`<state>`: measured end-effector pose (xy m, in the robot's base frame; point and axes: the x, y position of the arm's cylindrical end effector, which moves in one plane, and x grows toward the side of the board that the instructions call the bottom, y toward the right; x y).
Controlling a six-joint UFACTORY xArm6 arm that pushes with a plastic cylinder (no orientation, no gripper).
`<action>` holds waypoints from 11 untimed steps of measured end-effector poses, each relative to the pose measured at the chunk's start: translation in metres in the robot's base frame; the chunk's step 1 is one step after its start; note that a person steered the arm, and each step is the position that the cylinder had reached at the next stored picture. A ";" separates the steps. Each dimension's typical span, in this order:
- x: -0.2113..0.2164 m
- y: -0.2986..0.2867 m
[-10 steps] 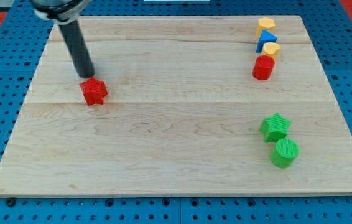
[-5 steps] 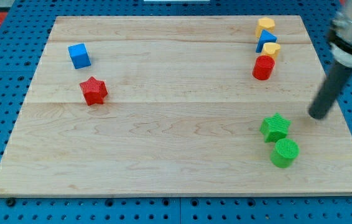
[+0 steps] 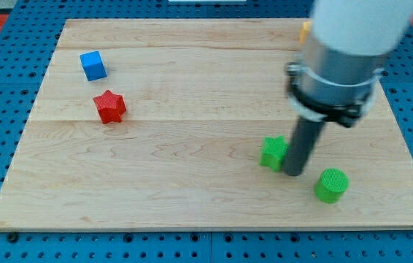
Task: Slide the green star to the center
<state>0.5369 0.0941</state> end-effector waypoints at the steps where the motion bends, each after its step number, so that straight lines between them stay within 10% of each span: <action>1: -0.022 -0.012; 6: -0.108 -0.049; 9: -0.157 0.127; 11: -0.185 0.058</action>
